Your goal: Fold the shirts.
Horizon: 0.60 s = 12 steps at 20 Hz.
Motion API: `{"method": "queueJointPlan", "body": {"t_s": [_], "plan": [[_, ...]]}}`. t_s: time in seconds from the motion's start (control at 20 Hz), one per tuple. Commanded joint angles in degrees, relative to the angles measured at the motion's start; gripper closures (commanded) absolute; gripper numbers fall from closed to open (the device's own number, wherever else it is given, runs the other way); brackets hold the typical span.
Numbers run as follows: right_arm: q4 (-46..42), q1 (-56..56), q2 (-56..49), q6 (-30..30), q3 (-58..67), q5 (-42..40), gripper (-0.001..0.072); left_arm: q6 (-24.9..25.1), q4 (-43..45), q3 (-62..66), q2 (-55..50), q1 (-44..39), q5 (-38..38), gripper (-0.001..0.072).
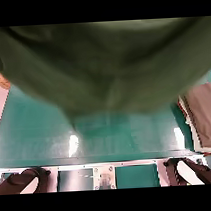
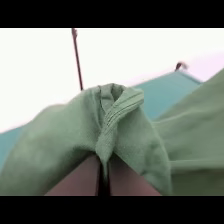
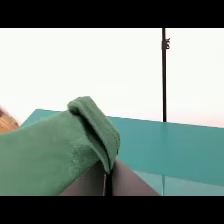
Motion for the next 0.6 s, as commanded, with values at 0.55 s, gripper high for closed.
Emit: {"method": "queueJointPlan", "body": {"t_s": [0.55], "plan": [[0.3,2.1,-35.3,-6.9,-30.1,-16.0,0.0696,3.4,-6.7,-36.2,-34.5,0.0,31.7,0.0681]]}}
